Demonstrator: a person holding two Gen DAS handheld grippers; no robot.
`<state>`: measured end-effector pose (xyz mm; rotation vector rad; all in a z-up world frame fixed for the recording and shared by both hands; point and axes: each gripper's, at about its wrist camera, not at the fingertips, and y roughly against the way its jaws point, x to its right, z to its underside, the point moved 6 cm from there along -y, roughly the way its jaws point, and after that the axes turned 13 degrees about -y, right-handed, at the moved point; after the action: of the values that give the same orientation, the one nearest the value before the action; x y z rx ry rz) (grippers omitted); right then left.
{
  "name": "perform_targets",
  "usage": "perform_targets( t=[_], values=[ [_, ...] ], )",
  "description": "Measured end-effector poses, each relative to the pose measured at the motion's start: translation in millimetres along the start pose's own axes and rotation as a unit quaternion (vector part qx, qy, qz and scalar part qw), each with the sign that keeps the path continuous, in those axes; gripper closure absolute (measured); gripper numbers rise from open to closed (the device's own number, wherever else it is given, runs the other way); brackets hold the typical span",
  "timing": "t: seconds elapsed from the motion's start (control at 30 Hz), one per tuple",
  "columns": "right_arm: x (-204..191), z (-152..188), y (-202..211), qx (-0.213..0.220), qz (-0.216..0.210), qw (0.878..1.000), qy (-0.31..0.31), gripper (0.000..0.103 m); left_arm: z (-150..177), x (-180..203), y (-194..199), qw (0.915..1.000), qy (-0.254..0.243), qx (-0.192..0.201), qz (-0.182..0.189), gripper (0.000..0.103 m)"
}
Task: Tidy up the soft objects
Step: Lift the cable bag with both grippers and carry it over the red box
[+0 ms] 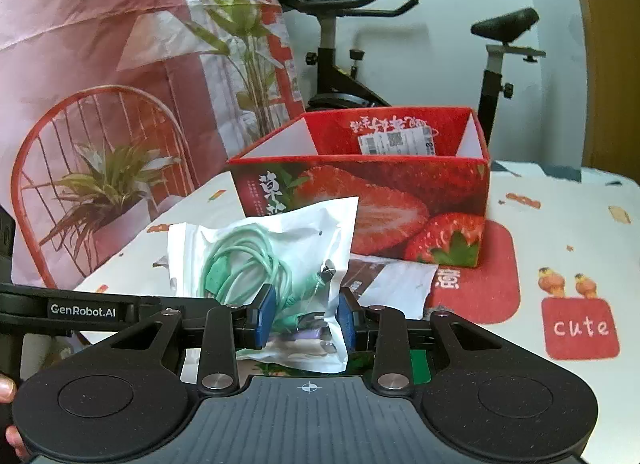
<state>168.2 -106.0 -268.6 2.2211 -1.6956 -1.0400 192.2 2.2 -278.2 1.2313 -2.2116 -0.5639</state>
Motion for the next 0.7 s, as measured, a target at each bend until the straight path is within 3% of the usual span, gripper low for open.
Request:
perform_targets(
  t=[0.37,0.7],
  values=[
    [5.3,-0.5,-10.6,-0.010,0.001,1.000,-0.001,0.072,-2.0,-3.0,-5.4,0.9998,-0.012,-0.014,-0.002,0.078],
    [-0.4,-50.7,-14.3,0.016,-0.014,1.000,0.006,0.071,-47.8,-7.6,-0.8,0.9994,-0.030,0.015,0.004,0.078]
  ],
)
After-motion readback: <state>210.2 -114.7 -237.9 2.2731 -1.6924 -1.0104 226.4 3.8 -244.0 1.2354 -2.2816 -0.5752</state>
